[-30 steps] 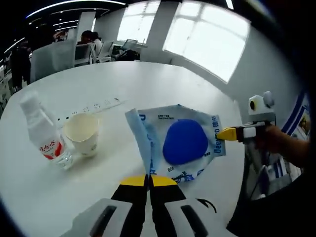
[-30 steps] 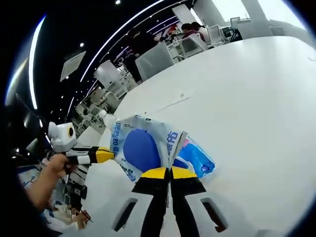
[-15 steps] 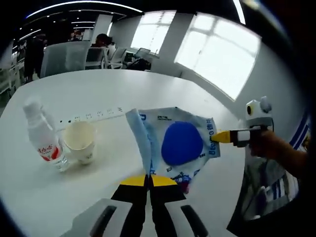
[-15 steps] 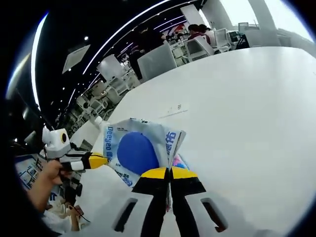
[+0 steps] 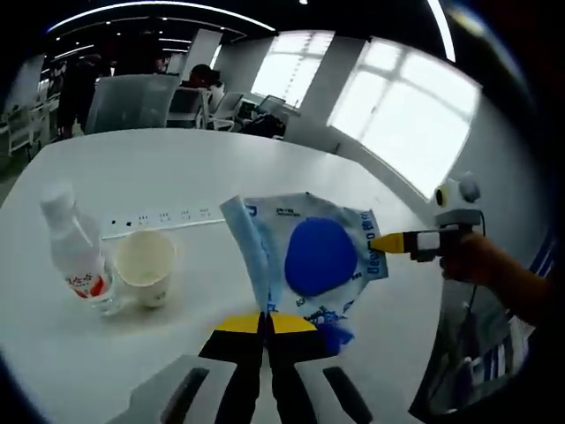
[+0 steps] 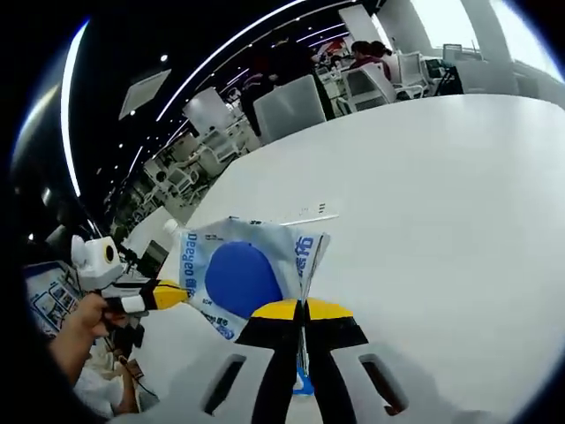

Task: Arrange the tabletop items into an orderly group along one side of the table until the central work area is clear of visible clutter.

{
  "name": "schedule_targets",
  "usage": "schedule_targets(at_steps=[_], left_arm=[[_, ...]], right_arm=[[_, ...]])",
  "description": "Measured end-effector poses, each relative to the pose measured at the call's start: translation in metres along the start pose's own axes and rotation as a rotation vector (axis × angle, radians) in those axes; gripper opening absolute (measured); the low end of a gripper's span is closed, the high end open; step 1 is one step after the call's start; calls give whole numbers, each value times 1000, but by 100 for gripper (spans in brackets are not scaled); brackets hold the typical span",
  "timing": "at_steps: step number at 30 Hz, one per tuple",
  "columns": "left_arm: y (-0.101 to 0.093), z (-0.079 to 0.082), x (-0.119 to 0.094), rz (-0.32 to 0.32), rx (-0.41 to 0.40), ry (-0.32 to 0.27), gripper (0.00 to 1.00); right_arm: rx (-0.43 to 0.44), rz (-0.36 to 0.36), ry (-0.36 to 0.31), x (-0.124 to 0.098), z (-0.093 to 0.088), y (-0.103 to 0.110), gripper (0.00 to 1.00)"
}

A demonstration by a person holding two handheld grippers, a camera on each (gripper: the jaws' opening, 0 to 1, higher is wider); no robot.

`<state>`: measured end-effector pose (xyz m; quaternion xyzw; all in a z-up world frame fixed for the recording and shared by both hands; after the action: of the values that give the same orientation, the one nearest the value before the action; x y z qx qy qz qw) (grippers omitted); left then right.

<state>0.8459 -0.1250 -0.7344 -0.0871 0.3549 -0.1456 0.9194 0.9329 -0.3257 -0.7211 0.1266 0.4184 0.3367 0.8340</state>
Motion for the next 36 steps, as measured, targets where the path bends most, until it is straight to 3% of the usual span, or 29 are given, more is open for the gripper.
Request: schedule_targets(at_steps=[11, 23, 36], left_arm=[[21, 5, 20, 49, -25, 12, 0], [41, -4, 44, 74, -57, 12, 0], [62, -18, 66, 93, -106, 33, 0]], right_arm=[[-33, 1, 3, 26, 14, -4, 0], [-76, -33, 2, 66, 18, -17, 0], [-107, -66, 52, 100, 10, -32, 0]])
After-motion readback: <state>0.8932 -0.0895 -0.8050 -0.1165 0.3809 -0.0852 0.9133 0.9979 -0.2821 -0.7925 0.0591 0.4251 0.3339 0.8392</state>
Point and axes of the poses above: the point that each gripper's makers call its tool centre point, and the gripper's own axes: x roughly forward along the fingers, y roughly to its left, z roughly out of its top, the point moved 3 cm from there along -x, roughly backward along the fingers, and after that the axes turned 5 degrees about x, right-handed, at the moved point
